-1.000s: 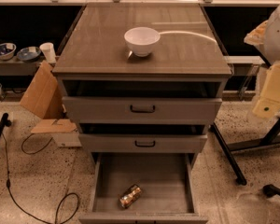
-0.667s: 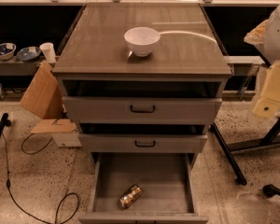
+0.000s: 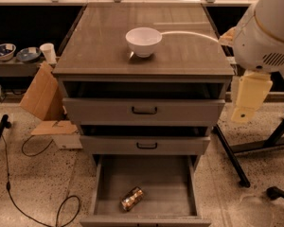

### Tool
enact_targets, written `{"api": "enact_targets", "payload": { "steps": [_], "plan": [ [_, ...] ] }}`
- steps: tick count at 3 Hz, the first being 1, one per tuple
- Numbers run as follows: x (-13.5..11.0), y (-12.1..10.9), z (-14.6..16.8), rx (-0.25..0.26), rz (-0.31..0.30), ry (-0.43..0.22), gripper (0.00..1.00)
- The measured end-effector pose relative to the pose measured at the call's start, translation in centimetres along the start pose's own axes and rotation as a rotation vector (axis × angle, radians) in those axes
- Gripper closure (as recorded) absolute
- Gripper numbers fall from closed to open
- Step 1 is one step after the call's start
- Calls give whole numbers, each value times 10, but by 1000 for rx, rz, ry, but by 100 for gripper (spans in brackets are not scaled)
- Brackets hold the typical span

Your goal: Pick orange can from bottom drawer and place on counter

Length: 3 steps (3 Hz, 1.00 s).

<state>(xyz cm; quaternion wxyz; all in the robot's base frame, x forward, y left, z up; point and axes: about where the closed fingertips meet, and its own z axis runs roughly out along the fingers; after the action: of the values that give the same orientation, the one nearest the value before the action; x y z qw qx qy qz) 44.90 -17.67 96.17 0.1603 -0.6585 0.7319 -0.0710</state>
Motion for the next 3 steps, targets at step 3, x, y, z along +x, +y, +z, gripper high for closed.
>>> {"api": "enact_targets", "payload": {
  "steps": [3],
  "plan": [
    [-143, 31, 270, -39, -650, -17, 0]
  ]
}}
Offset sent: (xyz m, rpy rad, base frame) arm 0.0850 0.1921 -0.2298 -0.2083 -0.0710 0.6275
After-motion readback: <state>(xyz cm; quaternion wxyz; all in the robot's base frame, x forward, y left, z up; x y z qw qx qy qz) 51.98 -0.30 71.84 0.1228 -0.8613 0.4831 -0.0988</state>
